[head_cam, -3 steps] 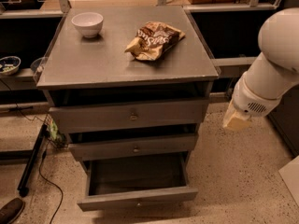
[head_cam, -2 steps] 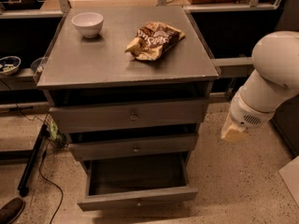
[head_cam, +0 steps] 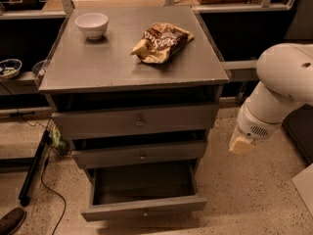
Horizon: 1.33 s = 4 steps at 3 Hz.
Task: Close bottom drawer
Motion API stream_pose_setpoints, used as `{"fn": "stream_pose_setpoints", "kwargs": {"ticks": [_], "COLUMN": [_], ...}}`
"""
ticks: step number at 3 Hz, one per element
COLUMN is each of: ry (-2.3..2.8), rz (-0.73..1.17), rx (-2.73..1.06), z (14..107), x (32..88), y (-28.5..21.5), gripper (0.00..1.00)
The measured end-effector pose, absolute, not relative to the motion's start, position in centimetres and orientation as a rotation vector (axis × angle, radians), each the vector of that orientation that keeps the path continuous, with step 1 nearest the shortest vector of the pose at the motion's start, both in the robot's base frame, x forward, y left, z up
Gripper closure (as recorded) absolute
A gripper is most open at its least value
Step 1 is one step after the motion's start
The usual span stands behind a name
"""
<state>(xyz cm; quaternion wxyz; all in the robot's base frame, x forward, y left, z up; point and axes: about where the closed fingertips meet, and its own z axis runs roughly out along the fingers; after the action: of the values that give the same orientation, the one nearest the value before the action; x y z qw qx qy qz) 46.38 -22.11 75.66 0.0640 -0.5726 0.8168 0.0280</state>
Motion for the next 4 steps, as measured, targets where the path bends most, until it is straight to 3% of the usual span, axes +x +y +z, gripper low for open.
{"fn": "stream_pose_setpoints", "kwargs": {"ticks": [4], "ry": [2.556], "rz": [0.285], "rx": [-1.756], "z": [66.5], "x": [43.5], "y": [-22.0], "gripper": [1.0]}}
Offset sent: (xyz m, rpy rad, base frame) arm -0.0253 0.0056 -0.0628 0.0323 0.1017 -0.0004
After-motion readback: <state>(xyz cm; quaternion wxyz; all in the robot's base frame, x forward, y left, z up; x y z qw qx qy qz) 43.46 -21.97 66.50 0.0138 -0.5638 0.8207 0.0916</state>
